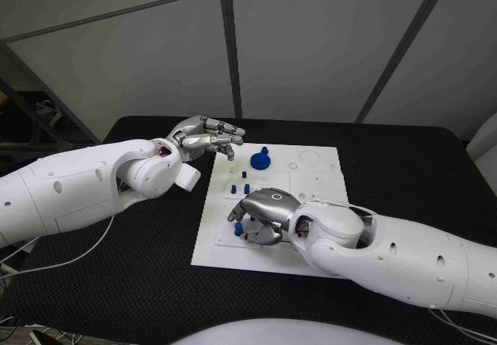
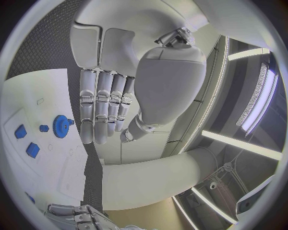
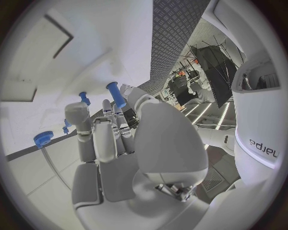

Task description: Assemble the parts on the task board

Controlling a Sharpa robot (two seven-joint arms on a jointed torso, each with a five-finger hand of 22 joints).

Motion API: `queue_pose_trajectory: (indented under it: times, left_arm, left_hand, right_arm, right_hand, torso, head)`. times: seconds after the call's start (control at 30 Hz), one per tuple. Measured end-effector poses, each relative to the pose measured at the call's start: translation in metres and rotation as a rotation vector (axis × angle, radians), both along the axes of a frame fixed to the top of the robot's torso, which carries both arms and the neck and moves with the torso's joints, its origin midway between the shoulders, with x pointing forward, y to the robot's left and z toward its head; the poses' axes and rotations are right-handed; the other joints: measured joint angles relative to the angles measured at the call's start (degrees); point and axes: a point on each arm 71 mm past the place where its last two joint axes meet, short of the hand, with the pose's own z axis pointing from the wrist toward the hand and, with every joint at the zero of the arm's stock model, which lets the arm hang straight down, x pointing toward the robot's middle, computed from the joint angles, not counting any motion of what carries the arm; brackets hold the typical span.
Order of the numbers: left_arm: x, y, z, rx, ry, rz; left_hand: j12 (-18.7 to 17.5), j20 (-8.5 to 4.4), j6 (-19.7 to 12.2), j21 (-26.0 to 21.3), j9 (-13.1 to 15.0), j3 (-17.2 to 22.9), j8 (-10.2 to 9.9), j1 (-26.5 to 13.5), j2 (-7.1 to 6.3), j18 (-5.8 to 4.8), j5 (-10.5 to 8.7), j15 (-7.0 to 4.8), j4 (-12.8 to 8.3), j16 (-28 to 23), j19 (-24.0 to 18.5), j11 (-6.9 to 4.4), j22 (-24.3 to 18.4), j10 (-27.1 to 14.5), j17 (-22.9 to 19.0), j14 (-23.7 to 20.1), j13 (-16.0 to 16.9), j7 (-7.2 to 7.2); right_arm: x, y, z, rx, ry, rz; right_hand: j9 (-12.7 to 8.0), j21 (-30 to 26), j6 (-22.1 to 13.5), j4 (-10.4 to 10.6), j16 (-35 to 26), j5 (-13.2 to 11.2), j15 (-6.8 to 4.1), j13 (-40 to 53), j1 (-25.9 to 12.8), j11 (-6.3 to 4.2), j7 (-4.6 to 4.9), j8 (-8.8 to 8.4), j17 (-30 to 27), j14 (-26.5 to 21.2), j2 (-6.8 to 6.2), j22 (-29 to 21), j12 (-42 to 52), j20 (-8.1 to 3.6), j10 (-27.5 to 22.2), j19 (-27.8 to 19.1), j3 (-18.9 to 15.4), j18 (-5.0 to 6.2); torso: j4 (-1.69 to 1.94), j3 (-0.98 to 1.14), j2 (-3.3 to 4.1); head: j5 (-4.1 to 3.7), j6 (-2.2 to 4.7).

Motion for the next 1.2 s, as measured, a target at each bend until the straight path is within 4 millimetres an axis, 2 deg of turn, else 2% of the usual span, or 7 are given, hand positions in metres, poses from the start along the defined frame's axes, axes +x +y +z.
queue_pose_trajectory:
  times: [0.23, 0.4, 0.57, 0.77, 0.87, 1.0, 1.2]
  left_arm:
    - [0.0, 0.0, 0.0, 0.0, 0.001, 0.0]
    - [0.0, 0.0, 0.0, 0.001, 0.002, 0.0]
    - [0.0, 0.002, -0.001, 0.003, 0.003, 0.003]
    - [0.0, 0.003, -0.001, 0.004, 0.005, 0.005]
    - [0.001, 0.004, -0.001, 0.006, 0.006, 0.007]
    - [0.001, 0.004, -0.002, 0.007, 0.008, 0.007]
    - [0.0, 0.003, -0.004, 0.008, 0.012, 0.006]
  left_hand:
    - [0.0, 0.0, 0.0, 0.0, 0.0, 0.0, 0.0, 0.0, 0.0, 0.0, 0.0, 0.0, 0.0, 0.0, 0.0, 0.0, 0.0, 0.0, 0.0, 0.0, 0.0, 0.0]
    - [0.0, 0.0, 0.0, 0.0, 0.0, 0.0, 0.0, 0.0, 0.0, 0.0, 0.0, 0.0, 0.0, 0.0, 0.0, 0.0, 0.0, 0.0, 0.0, 0.0, 0.0, 0.0]
    - [0.06, 0.0, 0.0, 0.0, 0.0, 0.0, 0.0, 0.0, 0.0, 0.0, 0.0, 0.0, 0.0, 0.0, 0.0, 0.0, -0.04, 0.0, -0.03, 0.0, 0.0, 0.0]
    - [0.22, 0.0, 0.0, 0.0, 0.0, 0.0, 0.0, 0.0, 0.0, 0.0, 0.0, 0.0, 0.0, 0.0, 0.0, 0.0, -0.09, 0.01, -0.07, 0.0, 0.0, 0.0]
    - [0.22, 0.0, 0.0, 0.0, 0.0, 0.0, 0.0, 0.0, 0.0, 0.0, 0.0, 0.0, 0.0, 0.0, 0.0, 0.0, -0.09, 0.01, -0.07, 0.0, 0.0, 0.0]
    - [0.22, 0.0, 0.0, 0.0, 0.0, -0.16, 0.0, 0.0, 0.0, 0.0, 0.0, 0.0, -0.16, 0.0, 0.0, 0.0, -0.09, 0.01, -0.07, 0.0, 0.0, 0.0]
    - [0.22, 0.0, 0.0, 0.0, 0.0, -0.16, 0.0, 0.01, -0.01, 0.0, 0.0, 0.0, -0.16, 0.0, 0.0, 0.01, -0.09, 0.01, -0.07, 0.0, 0.0, 0.0]
  right_arm:
    - [-0.002, -0.006, 0.005, 0.05, -0.018, -0.012]
    - [-0.004, -0.023, 0.011, 0.112, -0.036, -0.041]
    - [0.001, -0.063, 0.021, 0.169, -0.017, -0.139]
    - [0.021, -0.132, 0.03, 0.189, 0.074, -0.397]
    - [0.02, -0.158, 0.028, 0.177, 0.128, -0.502]
    - [0.017, -0.186, 0.029, 0.144, 0.154, -0.6]
    - [0.01, -0.203, 0.031, 0.097, 0.162, -0.665]
  right_hand:
    - [0.14, -2.85, -2.48, 0.31, -1.6, 0.0, 0.29, 0.21, 0.0, 0.49, -1.4, 0.0, -2.96, 0.13, 0.0, -3.6, 1.89, 0.42, -3.12, -2.61, -3.45, 0.93]
    - [0.56, -3.1, -1.49, 0.67, -1.6, 0.28, 0.29, 0.68, 0.32, -0.23, 0.01, 0.71, -3.23, 0.13, 1.1, -3.91, 4.79, 0.4, -2.3, -2.58, -4.92, 0.93]
    - [1.5, -3.02, 3.84, 2.72, -1.61, 0.0, 0.02, 1.94, -1.47, -0.93, 1.12, 3.08, -3.04, -0.1, 2.04, -3.19, 9.55, -0.47, 5.38, -1.71, -6.13, 0.93]
    - [2.15, 1.49, 7.75, 6.64, 0.99, -0.28, -2.87, 8.1, -4.94, -4.09, -1.49, 5.16, 1.73, -0.05, -0.42, 2.76, 19.22, -2.61, 16.74, 3.95, -11.36, 0.92]
    - [3.14, 4.28, 8.35, 9.66, 3.91, 2.01, -3.64, 25.49, -5.69, -4.96, -2.29, 6.98, 5.59, -0.07, 0.33, 6.7, 35.15, -4.12, 17.64, 7.13, -16.12, -0.48]
    - [5.41, 6.94, 8.95, 13.2, 6.81, 3.86, -4.15, 50.57, -5.79, -5.72, -2.9, 9.96, 6.01, 0.04, 0.85, 10.64, 55.59, -4.3, 20.69, 9.73, -21.33, -1.43]
    - [9.21, 8.01, 9.05, 15.6, 7.92, 7.54, -4.15, 64.18, -4.66, -5.85, -3.6, 13.82, 6.01, 0.03, 1.98, 12.46, 65.32, -4.4, 23.53, 10.41, -25.4, -1.38]
  torso:
    - [0.0, 0.04, 0.01]
    - [0.0, 0.05, 0.02]
    - [-0.09, 0.02, -0.05]
    - [-0.29, -0.09, -0.25]
    - [-0.47, -0.13, -0.34]
    - [-0.76, -0.18, -0.43]
    - [-0.94, -0.18, -0.47]
  head:
    - [-0.01, 0.05]
    - [-0.23, 0.16]
    - [-0.79, 0.39]
    - [-2.33, 0.88]
    - [-3.2, 1.07]
    - [-4.38, 1.24]
    - [-5.49, 1.36]
